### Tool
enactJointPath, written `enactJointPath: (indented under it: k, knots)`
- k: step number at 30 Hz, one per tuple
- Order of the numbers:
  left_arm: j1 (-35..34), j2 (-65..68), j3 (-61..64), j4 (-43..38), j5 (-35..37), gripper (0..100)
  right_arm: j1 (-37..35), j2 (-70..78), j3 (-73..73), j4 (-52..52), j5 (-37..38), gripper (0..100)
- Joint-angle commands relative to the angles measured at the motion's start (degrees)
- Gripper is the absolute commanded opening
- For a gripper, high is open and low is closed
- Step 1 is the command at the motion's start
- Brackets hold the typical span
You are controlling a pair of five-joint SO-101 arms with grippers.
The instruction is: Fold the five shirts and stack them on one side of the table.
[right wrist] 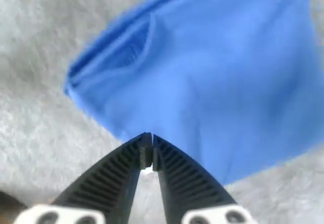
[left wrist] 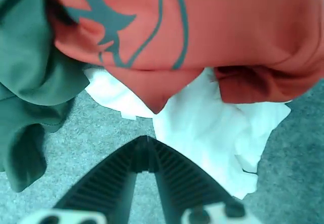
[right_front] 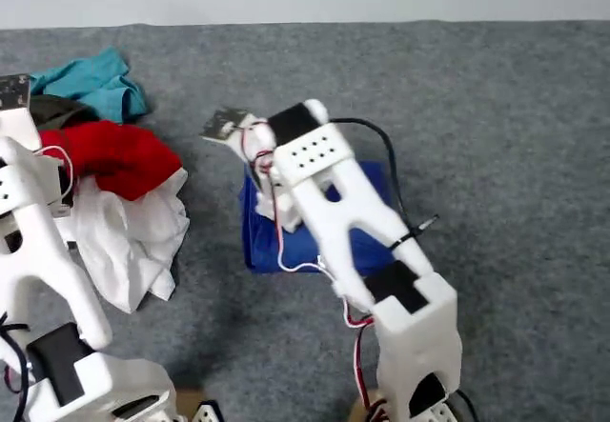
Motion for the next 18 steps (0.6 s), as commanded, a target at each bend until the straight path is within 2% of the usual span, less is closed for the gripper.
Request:
enactJointPath:
  k: [1, 5, 13, 18]
  knots:
    - [-0.35, -3.16, -0.57, -1.05, 0.00, 0, 1.98, -5.41, 6.24, 2.24, 1.23, 0.9]
    - [-0.35, -3.16, -0.57, -1.05, 0.00, 0, 0.66, -5.49, 12.04, 1.19, 0.88, 0.9]
    - [-0.35, -3.16, -0.57, -0.97, 0.00, 0, -8.92, -0.66, 12.48, -8.92, -2.64, 0.9]
    - [-0.35, -3.16, -0.57, -0.97, 0.00, 0, -14.02, 2.51, 10.90, -9.71, -2.73, 0.9]
